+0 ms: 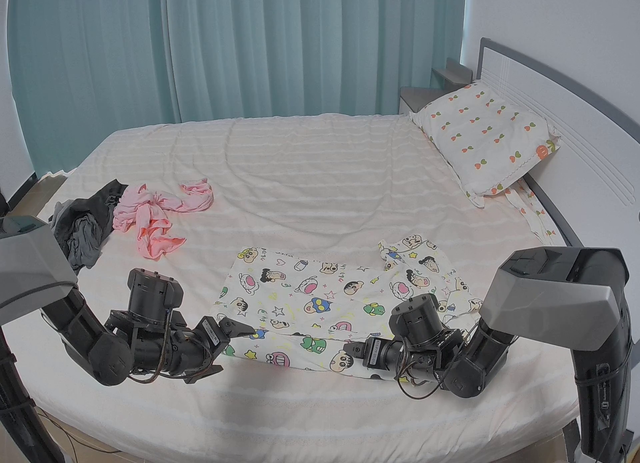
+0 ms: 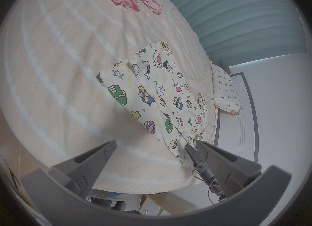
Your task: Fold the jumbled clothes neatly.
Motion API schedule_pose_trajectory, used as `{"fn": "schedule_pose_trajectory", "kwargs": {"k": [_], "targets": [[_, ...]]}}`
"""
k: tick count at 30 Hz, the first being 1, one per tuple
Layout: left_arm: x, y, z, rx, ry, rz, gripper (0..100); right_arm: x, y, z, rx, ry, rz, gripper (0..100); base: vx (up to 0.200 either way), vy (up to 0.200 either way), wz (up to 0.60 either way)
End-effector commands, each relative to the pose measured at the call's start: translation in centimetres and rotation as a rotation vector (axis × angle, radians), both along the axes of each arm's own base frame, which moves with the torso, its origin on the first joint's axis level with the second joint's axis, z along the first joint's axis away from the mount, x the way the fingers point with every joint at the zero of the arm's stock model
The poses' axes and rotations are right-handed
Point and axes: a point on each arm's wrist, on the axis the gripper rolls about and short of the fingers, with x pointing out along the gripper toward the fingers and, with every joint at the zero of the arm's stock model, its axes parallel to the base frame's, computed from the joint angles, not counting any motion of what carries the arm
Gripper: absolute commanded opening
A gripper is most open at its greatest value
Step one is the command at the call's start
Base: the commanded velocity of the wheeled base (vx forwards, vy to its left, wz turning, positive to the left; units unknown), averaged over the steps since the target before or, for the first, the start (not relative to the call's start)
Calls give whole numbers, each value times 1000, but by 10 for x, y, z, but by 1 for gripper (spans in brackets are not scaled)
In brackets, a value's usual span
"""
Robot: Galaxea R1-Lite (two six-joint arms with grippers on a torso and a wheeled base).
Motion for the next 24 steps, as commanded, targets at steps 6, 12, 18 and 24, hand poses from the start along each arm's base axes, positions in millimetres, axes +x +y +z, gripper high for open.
{"fn": "schedule_pose_trajectory", "kwargs": {"k": [6,12,18,24], "targets": [[1,0,-1,1,2,2,100,26,-5,-8,-67,-81,-81,100,0,0,0],[2,0,-1,1,2,3,100,35,-4,2,-74,-131,-99,100,0,0,0],[2,0,-1,1,2,3,100,35,-4,3,-79,-137,-94,100,0,0,0],[2,0,-2,1,2,3,100,30,-7,9,-76,-130,-86,100,0,0,0]]}}
